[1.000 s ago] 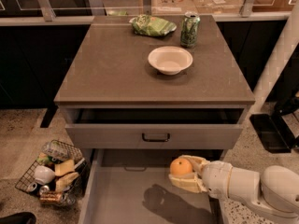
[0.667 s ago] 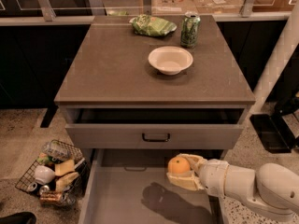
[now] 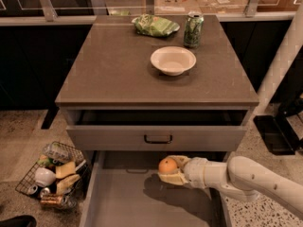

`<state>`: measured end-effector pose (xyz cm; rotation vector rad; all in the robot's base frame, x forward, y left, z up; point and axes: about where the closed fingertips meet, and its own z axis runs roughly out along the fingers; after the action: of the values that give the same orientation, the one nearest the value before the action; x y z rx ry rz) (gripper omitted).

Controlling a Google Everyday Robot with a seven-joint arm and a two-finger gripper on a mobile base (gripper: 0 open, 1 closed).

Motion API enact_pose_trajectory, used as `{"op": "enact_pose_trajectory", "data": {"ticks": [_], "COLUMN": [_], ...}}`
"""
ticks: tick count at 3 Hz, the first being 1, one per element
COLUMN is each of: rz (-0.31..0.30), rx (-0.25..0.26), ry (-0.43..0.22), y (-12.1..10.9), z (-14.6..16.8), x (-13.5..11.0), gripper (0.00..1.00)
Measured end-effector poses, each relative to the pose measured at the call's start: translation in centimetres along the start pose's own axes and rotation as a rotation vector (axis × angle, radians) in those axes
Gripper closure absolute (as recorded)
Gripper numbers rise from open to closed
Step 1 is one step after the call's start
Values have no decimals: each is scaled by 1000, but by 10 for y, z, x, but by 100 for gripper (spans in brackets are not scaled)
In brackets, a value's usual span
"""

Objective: Place orange into middle drawer

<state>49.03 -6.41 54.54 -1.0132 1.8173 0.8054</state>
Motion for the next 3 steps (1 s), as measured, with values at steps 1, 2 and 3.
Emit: {"op": "enact_pose_trajectory", "data": {"ticks": [1,2,3], "rz": [9,20,38], "rx": [-59,-95,-109], "ry": [41,91,140], "y": [-8,-9,-5], "z": [40,65,78], "x": [34,62,87], "gripper": [100,100,100]}}
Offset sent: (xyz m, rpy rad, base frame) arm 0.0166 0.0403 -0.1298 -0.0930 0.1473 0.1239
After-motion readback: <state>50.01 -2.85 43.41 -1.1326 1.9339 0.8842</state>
